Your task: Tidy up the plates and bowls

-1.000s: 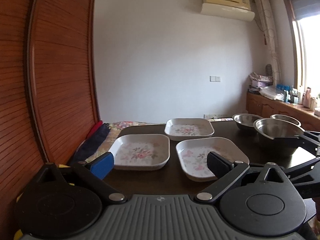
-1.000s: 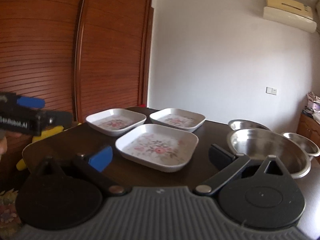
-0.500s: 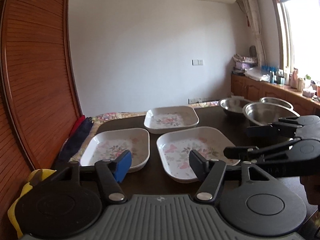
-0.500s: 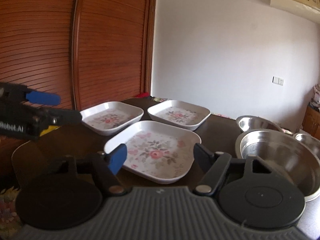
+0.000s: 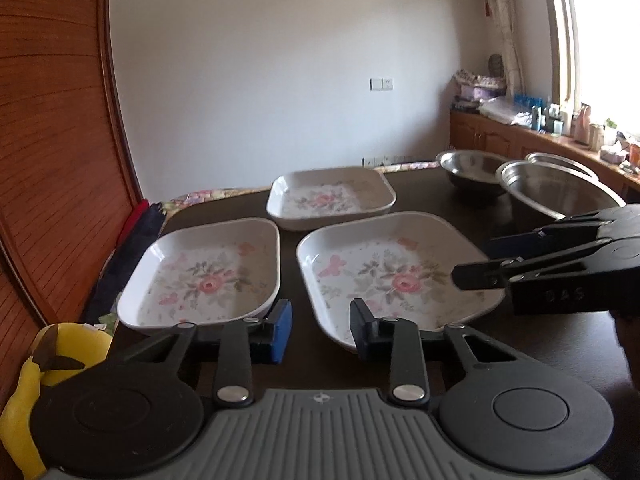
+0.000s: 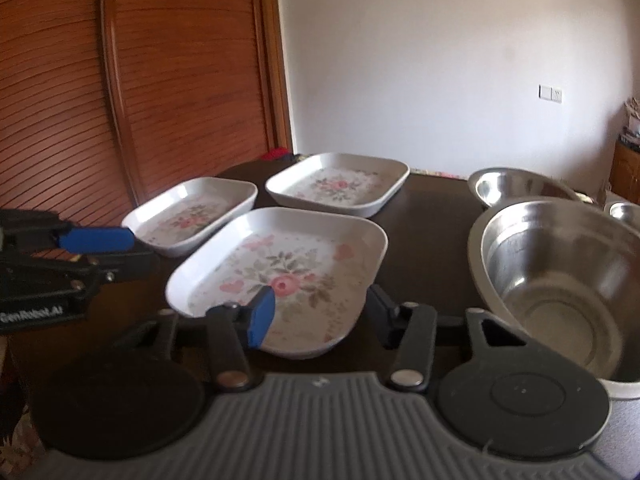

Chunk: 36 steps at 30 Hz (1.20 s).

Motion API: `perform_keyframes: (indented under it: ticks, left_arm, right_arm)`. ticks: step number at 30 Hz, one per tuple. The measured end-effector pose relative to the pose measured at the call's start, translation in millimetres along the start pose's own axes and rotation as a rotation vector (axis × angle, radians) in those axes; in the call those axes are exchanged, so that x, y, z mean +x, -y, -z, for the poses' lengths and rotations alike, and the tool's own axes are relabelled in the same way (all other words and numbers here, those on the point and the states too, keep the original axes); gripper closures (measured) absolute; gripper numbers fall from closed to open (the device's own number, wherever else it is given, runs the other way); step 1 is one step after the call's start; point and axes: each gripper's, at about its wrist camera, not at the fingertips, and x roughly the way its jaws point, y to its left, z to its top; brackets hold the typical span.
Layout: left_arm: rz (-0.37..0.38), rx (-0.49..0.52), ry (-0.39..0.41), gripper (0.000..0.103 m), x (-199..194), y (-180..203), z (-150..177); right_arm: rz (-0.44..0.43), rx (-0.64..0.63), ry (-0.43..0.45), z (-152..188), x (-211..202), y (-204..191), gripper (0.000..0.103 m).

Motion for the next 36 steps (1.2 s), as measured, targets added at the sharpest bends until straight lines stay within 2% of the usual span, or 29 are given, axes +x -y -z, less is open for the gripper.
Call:
perform_keyframes:
  ticks: [8,14,19,29,36]
  left_arm:
    - [0.065,-0.072,-0.042,0.043,17,-9,-4]
    - [0.077,-0.085,-0.051,0.044,23,-7,-8]
    - [0.066,-0.080,-0.053,0.044,23,-4,-8]
    - [0.070,-0.087,-0.059,0.045,28,-5,-7]
    - [0.053,-0.084,-0.058,0.049,29,-6,-5]
  right_arm:
    - [0.024,0.003,-0.025,-3,11,2,0.054]
    - [0.030,0.011,-0.032,-4,16,4,0.055]
    - [0.028,0.022,-0.037,-4,19,6,0.059]
    - [0.038,0.054,-0.058,-2,23,13,0.076]
    - [0.041,0.056,-0.060,-1,26,12,0.077]
